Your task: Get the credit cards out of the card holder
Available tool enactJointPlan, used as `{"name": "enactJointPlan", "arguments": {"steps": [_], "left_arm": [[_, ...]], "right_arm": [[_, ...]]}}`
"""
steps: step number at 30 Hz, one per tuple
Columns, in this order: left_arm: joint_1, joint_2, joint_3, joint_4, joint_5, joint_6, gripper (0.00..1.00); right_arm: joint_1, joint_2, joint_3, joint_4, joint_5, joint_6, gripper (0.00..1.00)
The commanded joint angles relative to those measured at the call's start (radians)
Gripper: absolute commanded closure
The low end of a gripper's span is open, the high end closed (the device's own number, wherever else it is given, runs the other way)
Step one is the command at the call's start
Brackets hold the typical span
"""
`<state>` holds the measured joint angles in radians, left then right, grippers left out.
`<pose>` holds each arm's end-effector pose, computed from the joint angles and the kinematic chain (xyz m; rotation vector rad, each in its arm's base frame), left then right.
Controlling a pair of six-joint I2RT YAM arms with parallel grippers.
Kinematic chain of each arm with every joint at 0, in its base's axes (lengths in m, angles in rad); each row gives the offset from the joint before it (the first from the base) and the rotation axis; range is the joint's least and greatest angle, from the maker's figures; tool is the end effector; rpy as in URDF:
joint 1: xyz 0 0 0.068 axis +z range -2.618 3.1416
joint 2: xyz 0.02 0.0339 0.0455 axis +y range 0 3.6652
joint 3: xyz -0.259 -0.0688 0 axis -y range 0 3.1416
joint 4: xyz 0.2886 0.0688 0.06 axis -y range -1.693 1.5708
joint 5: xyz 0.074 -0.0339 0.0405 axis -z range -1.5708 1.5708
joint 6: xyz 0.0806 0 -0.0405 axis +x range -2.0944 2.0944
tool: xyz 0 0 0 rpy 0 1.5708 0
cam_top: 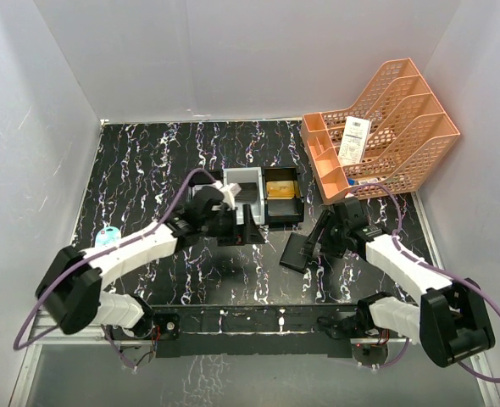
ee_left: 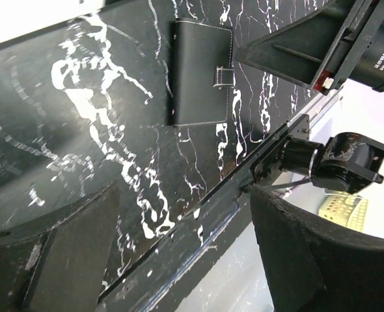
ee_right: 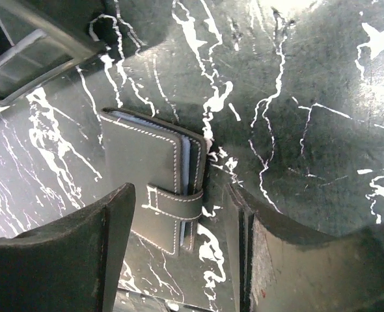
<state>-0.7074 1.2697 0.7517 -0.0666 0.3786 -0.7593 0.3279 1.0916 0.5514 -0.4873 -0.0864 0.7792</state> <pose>0.2450 -0.2487 0.1879 0.1828 2.3802 -1.1922 0.2427 0.0899 0.1143 0.5685 2.6207 0.4912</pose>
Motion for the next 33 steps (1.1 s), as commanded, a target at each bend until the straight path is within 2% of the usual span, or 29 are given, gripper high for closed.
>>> {"name": "enactJointPlan", "arguments": {"steps": [1, 5, 11, 18, 24, 28, 33], "left_arm": [[-0.094, 0.119, 0.096, 0.093, -0.087, 0.006, 0.22], [-0.127, 0.204, 0.112, 0.151, -0.085, -0.016, 0.25], [-0.146, 0.24, 0.118, 0.146, -0.094, -0.021, 0.26], [-0.148, 0.14, 0.096, 0.056, -0.178, 0.002, 0.26], [-0.146, 0.021, 0.072, -0.032, -0.289, 0.009, 0.24], [-0.146, -0.052, 0.069, -0.106, -0.378, 0.02, 0.2], [-0.142, -0.123, 0.069, -0.195, -0.483, 0.012, 0.17]], "right_arm": [[-0.04, 0.058, -0.033, 0.131, -0.098, -0.014, 0.47], [-0.047, 0.108, -0.044, 0.169, -0.13, -0.035, 0.52], [-0.049, 0.124, -0.082, 0.242, -0.186, -0.045, 0.6], [-0.049, 0.085, -0.112, 0.315, -0.285, -0.082, 0.76], [-0.048, 0.029, -0.104, 0.331, -0.369, -0.152, 0.83], [-0.023, 0.014, -0.055, 0.277, -0.349, -0.2, 0.88], [0.061, 0.019, 0.049, 0.16, -0.23, -0.25, 0.95]]}}
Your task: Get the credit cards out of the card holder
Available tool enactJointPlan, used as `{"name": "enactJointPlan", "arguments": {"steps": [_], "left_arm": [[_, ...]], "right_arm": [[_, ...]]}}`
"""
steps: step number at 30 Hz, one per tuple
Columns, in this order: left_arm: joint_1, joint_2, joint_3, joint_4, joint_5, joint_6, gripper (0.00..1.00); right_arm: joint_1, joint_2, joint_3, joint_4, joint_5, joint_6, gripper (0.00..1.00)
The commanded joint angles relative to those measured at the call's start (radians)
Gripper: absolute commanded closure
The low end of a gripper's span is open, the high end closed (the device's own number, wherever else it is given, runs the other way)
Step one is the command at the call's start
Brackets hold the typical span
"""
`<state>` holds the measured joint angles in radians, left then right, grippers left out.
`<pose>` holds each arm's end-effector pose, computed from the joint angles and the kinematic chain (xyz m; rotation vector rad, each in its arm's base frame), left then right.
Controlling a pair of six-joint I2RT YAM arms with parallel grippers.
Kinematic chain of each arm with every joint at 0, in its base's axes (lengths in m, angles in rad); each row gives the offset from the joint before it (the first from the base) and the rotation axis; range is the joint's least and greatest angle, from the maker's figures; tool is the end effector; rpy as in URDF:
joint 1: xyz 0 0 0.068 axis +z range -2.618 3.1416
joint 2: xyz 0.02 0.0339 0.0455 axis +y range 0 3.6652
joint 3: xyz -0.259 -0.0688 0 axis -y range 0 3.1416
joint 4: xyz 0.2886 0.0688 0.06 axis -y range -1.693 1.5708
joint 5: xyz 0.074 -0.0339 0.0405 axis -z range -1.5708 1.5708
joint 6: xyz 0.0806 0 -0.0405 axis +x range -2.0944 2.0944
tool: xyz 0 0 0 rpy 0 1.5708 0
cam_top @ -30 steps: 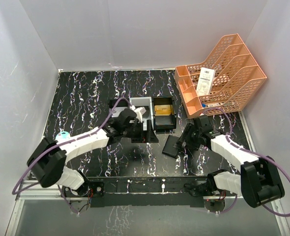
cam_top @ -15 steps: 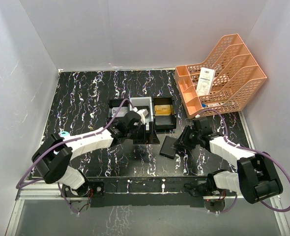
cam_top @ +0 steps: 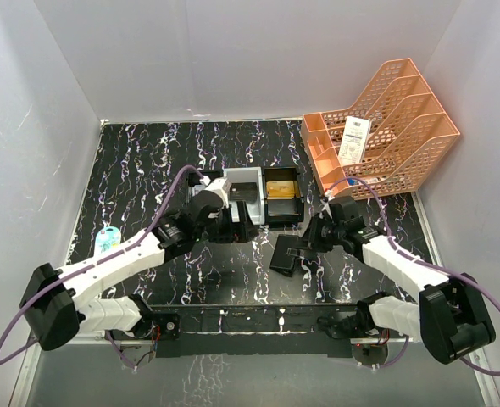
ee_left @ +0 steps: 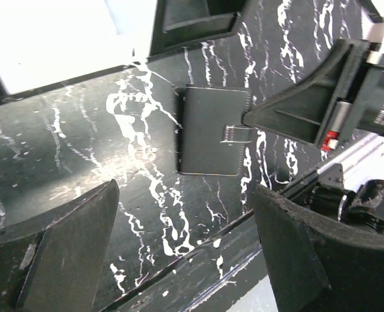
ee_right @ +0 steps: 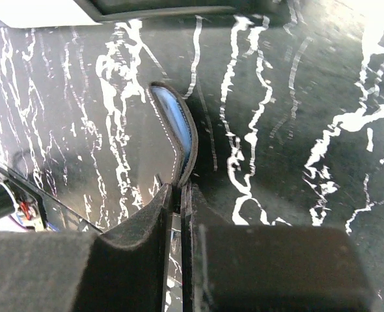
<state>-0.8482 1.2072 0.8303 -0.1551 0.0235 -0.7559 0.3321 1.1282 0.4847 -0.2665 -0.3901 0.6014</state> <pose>0.2311 -0.2649 0.2267 0.1195 2.2588 -0.9481 0.2425 0.1161 0.1051 0.1739 2.5917 0.8572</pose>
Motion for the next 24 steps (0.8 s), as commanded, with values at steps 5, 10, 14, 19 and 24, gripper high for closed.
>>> {"name": "enactJointPlan", "arguments": {"steps": [5, 10, 14, 19, 24], "left_arm": [[0.009, -0.124, -0.008, -0.22, -0.257, -0.043, 0.15], [0.065, -0.193, -0.02, -0.315, -0.326, -0.1, 0.14], [0.121, -0.246, -0.024, -0.4, -0.36, -0.131, 0.14], [0.183, -0.312, -0.028, -0.488, -0.401, -0.161, 0.15], [0.195, -0.369, -0.005, -0.598, -0.495, -0.228, 0.14]], "right_arm": [[0.184, -0.024, 0.263, -0.19, 0.27, -0.127, 0.95], [0.337, 0.081, 0.419, -0.381, 0.511, -0.153, 0.96], [0.465, 0.184, 0.512, -0.485, 0.673, -0.13, 0.97], [0.641, 0.327, 0.621, -0.589, 0.823, -0.076, 0.98], [0.743, 0.448, 0.698, -0.597, 0.807, -0.022, 0.97]]}}
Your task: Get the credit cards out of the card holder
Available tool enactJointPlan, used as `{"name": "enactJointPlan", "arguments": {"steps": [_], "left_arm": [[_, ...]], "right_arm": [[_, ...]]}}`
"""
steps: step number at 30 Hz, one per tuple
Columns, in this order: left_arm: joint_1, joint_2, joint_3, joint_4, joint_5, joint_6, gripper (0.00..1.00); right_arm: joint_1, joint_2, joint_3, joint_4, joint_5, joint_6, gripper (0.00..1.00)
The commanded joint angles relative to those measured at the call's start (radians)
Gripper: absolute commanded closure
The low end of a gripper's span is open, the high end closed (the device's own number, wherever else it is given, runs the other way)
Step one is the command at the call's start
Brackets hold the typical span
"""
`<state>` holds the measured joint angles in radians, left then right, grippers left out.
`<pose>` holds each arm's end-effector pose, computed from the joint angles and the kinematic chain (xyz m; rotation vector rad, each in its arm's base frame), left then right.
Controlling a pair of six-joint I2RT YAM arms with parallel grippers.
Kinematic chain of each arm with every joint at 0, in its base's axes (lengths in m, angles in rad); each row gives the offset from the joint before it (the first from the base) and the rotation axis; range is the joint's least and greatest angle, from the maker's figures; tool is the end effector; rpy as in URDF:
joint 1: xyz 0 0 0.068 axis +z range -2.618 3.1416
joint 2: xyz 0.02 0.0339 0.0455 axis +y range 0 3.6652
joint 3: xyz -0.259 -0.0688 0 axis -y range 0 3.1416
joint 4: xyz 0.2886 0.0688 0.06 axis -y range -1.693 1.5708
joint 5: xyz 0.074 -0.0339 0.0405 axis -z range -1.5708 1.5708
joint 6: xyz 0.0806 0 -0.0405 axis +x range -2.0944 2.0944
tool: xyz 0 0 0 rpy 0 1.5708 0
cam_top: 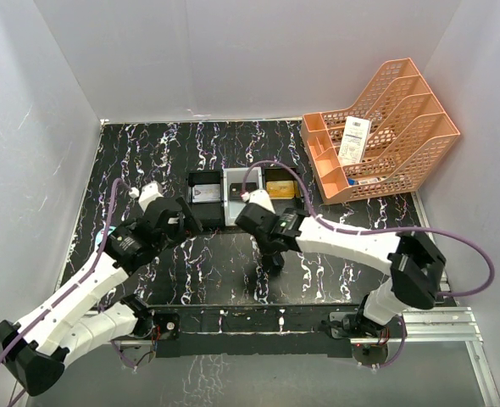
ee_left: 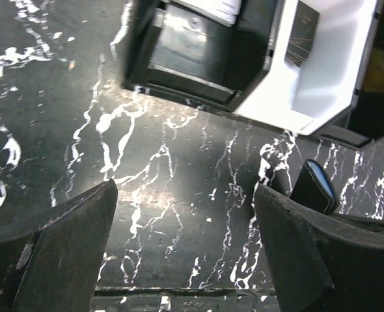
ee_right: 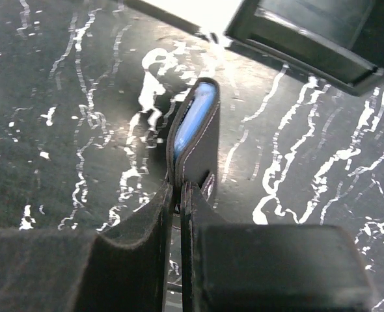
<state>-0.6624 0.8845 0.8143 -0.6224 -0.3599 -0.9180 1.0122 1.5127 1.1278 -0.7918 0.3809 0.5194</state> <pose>0.2248 -0.1394 0.2581 -0.4760 2.2003 -0.4614 0.2120 0.2827 0.1819 -0.5368 2.5445 -0.0015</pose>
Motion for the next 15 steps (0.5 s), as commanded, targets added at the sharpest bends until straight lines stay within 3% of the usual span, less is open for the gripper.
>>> {"name": "enactJointPlan", "arguments": {"steps": [1, 3, 9, 12, 15], "left_arm": [[0.009, -0.059, 0.011, -0.146, -0.132, -0.08, 0.14], [0.009, -0.088, 0.011, -0.175, -0.156, -0.106, 0.14], [0.009, -0.153, -0.007, -0.191, -0.16, -0.12, 0.09], [0.009, -0.16, -0.015, -0.158, -0.122, -0.074, 0.05], [0.009, -0.154, -0.026, -0.093, -0.06, -0.023, 0.04]], "right_arm": [[0.076, 0.078, 0.066, -0.055, 0.017, 0.065, 0.97], [0.097, 0.099, 0.094, -0.024, -0.021, 0.071, 0.95], [0.1, 0.12, 0.142, 0.076, -0.203, 0.057, 0.75], [0.096, 0.075, 0.124, 0.107, -0.175, 0.068, 0.56], [0.044, 0.01, 0.063, 0.14, -0.16, 0.088, 0.51]]}}
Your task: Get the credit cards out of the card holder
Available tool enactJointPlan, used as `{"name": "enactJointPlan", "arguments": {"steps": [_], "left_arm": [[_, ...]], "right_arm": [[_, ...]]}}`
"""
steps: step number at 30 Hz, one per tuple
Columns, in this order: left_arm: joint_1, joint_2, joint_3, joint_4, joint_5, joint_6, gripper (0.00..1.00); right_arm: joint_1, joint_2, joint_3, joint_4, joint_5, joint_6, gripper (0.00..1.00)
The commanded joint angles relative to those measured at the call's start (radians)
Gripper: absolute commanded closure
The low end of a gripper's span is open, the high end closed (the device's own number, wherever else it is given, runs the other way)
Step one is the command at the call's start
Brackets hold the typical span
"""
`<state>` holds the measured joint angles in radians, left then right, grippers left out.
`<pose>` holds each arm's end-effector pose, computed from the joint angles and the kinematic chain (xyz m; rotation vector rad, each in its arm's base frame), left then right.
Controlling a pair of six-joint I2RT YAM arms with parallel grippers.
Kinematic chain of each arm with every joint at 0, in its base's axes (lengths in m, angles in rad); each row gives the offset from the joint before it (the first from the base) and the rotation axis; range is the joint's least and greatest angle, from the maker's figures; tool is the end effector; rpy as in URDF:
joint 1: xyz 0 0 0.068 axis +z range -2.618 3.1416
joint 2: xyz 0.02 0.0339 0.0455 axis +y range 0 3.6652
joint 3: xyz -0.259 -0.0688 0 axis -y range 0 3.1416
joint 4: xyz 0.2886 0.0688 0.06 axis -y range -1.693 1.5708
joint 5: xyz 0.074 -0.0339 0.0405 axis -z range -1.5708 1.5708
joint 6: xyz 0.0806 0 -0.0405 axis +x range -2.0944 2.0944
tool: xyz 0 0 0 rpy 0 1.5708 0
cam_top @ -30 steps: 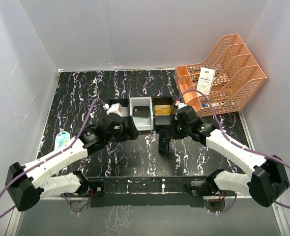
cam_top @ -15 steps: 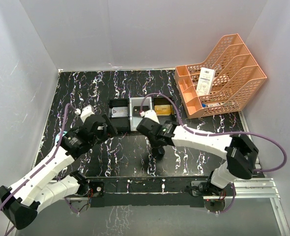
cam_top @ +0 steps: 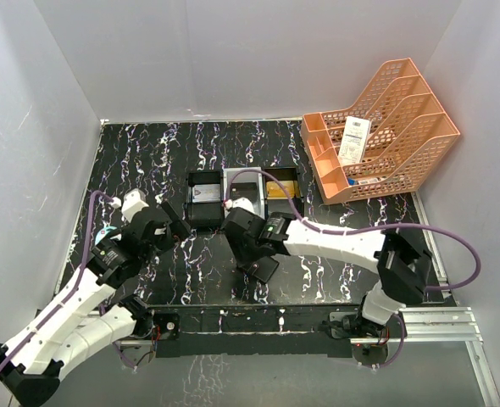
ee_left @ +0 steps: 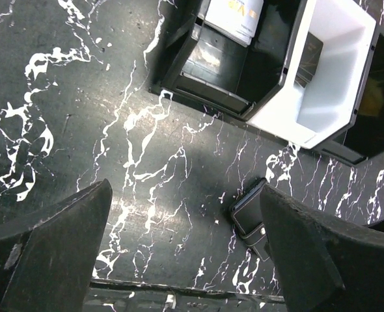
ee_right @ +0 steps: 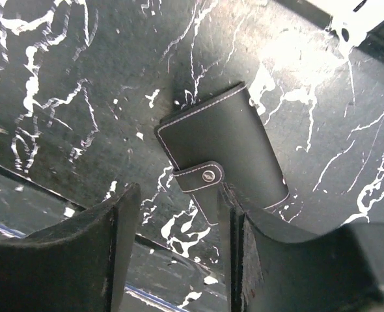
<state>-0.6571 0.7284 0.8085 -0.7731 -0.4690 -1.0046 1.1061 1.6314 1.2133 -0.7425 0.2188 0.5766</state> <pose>0.1979 -0.1067 0.2756 -0.6213 2.1172 -0.4070 0.1880 0.3360 0.1697 -0.6468 2.6214 0.2210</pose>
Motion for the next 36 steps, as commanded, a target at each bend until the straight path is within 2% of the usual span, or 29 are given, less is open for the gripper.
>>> {"name": "enactJointPlan", "arguments": {"steps": [1, 4, 8, 12, 18, 20, 23, 27, 31, 36], "left_arm": [[0.004, 0.006, -0.025, 0.081, 0.072, 0.076, 0.04], [0.004, 0.023, -0.035, 0.154, 0.151, 0.107, 0.02], [0.004, 0.039, -0.035, 0.209, 0.177, 0.123, 0.01], [0.003, 0.027, -0.049, 0.228, 0.185, 0.095, 0.01], [0.004, 0.016, -0.122, 0.33, 0.331, 0.096, 0.01], [0.004, 0.046, -0.14, 0.357, 0.403, 0.088, 0.04], [0.004, 0.111, -0.174, 0.431, 0.537, 0.094, 0.16], [-0.01, 0.184, -0.234, 0.54, 0.655, 0.063, 0.27], [-0.08, 0.262, -0.253, 0.57, 0.633, 0.047, 0.32], [-0.158, 0.404, -0.202, 0.547, 0.58, 0.053, 0.39]], "right_arm": [[-0.088, -0.131, -0.054, 0.107, -0.024, 0.033, 0.51], [-0.208, -0.196, -0.174, 0.189, -0.165, 0.024, 0.5], [-0.319, -0.228, -0.294, 0.291, -0.345, -0.024, 0.47], [-0.357, -0.197, -0.338, 0.342, -0.443, -0.051, 0.45], [-0.365, -0.1, -0.345, 0.392, -0.506, -0.076, 0.44], [-0.366, -0.066, -0.348, 0.402, -0.525, -0.082, 0.45], [-0.366, -0.045, -0.384, 0.433, -0.56, -0.069, 0.48], [-0.367, -0.091, -0.468, 0.485, -0.56, -0.005, 0.54], [-0.365, -0.187, -0.581, 0.589, -0.596, 0.124, 0.58], [-0.365, -0.259, -0.699, 0.717, -0.643, 0.268, 0.61]]}}
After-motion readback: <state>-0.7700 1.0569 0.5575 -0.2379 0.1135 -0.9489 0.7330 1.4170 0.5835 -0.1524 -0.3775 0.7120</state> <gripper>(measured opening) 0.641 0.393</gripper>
